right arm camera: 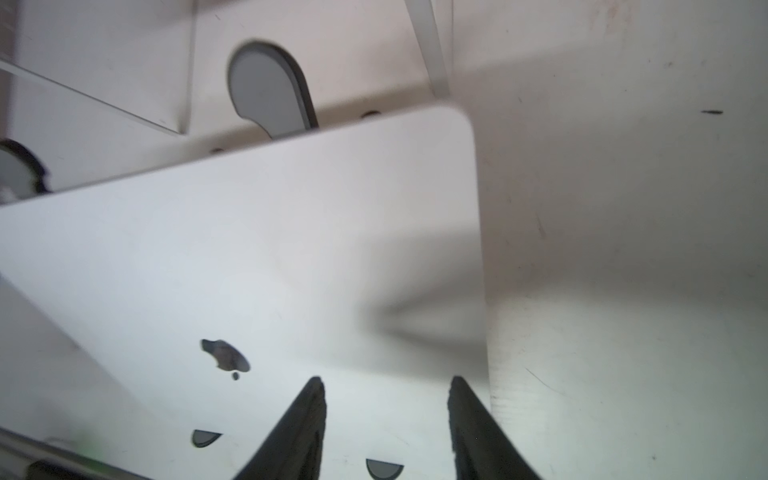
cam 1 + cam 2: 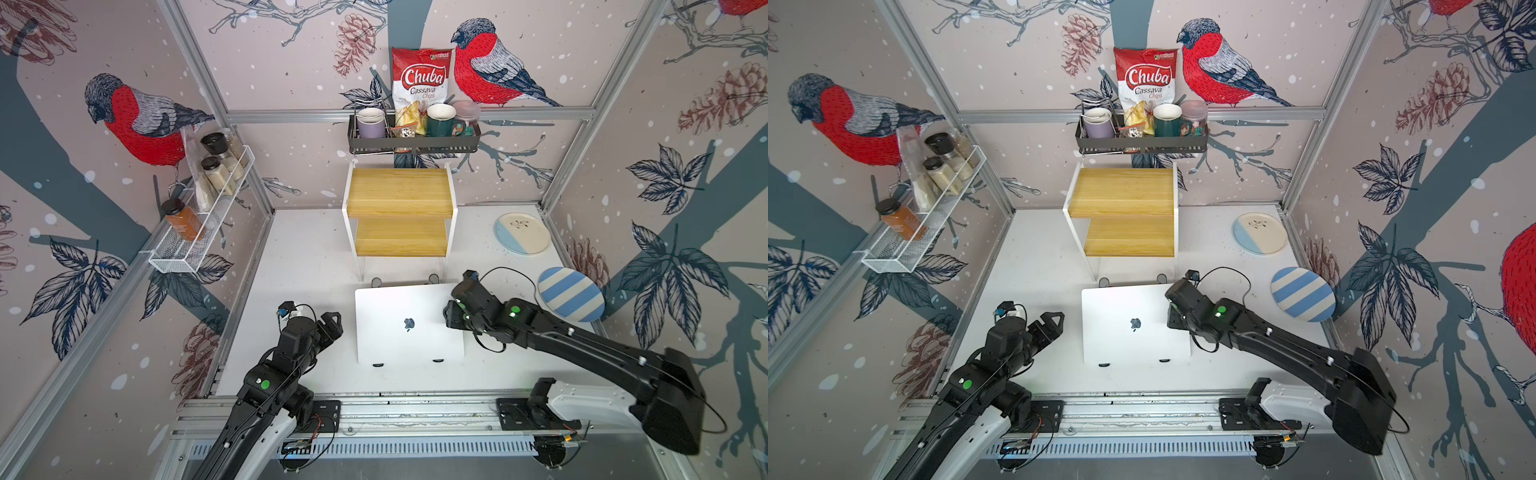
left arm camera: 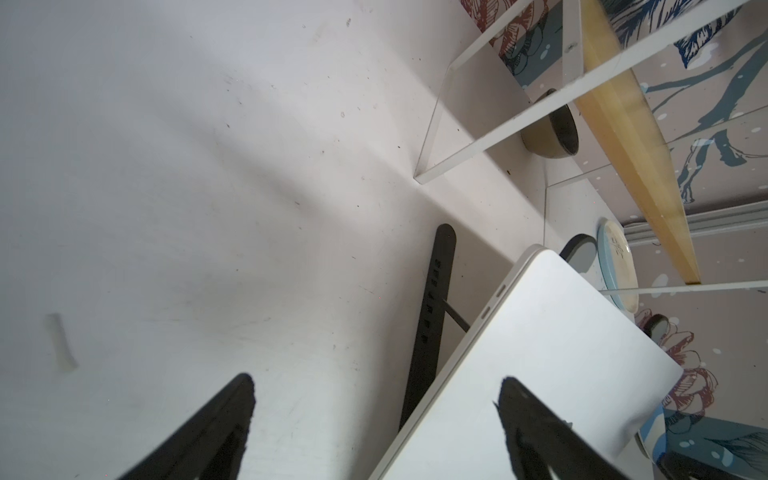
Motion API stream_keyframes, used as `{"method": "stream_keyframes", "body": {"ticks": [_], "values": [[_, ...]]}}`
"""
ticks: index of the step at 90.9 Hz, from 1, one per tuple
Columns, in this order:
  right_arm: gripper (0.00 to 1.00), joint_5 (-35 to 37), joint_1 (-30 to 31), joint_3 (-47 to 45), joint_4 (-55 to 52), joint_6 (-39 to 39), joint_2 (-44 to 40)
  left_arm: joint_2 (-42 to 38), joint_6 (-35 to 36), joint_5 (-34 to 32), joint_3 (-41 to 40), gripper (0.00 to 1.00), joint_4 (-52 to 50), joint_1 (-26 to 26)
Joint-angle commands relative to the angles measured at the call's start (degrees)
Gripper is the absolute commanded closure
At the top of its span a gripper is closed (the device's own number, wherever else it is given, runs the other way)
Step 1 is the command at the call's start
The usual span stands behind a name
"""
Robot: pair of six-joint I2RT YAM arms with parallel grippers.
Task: Close the laptop lid and set it aside
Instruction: Close the lid of the laptop, then pick up the laptop from the computer stand.
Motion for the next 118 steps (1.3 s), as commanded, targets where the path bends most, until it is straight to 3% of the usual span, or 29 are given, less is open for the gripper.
{"method": "stream_keyframes", "body": {"ticks": [1, 10, 17, 27, 36, 54, 66, 89, 100, 118], "values": [[0.34, -9.02, -6.54, -5.88, 8.53, -2.11, -8.27, 0.78, 1.3, 3.93, -1.63, 0.1, 6.96, -0.2], [0.11, -19.34, -17.1, -12.0, 11.92, -3.98, -15.88, 1.39, 0.83, 5.81, -3.72, 0.09, 11.48, -0.27], [0.01, -29.91, -25.68, -15.93, 15.83, -5.08, -17.4, 2.05, 0.28, 7.4, -5.78, 0.09, 14.76, -0.31], [0.0, -43.54, -34.86, -19.71, 23.72, -5.54, -13.43, 4.1, -0.86, 10.02, -8.31, 0.1, 20.08, -0.31], [0.01, -50.76, -36.01, -19.62, 28.09, -8.27, -7.52, 6.39, -1.17, 12.27, -9.52, 0.1, 24.51, -0.36], [0.0, -53.01, -34.19, -23.46, 42.51, -5.3, -0.58, 9.86, -1.75, 12.76, -11.23, 0.1, 29.86, -1.26], [0.0, -48.56, -29.61, -22.78, 39.46, -9.22, 0.83, 11.51, -1.88, 12.06, -11.94, 0.1, 31.87, -2.17], [0.1, -46.1, -27.23, -24.29, 43.93, -8.62, 6.05, 14.54, -2.94, 11.48, -13.07, 0.12, 35.67, -3.78], [0.21, -46.43, -25.11, -24.15, 46.06, -8.26, 7.65, 16.78, -3.88, 11.17, -13.74, 0.14, 38.81, -5.32], [0.32, -45.96, -21.63, -25.17, 47.87, -7.23, 4.38, 20.52, -5.1, 10.46, -14.11, 0.15, 42.89, -7.41]]}}
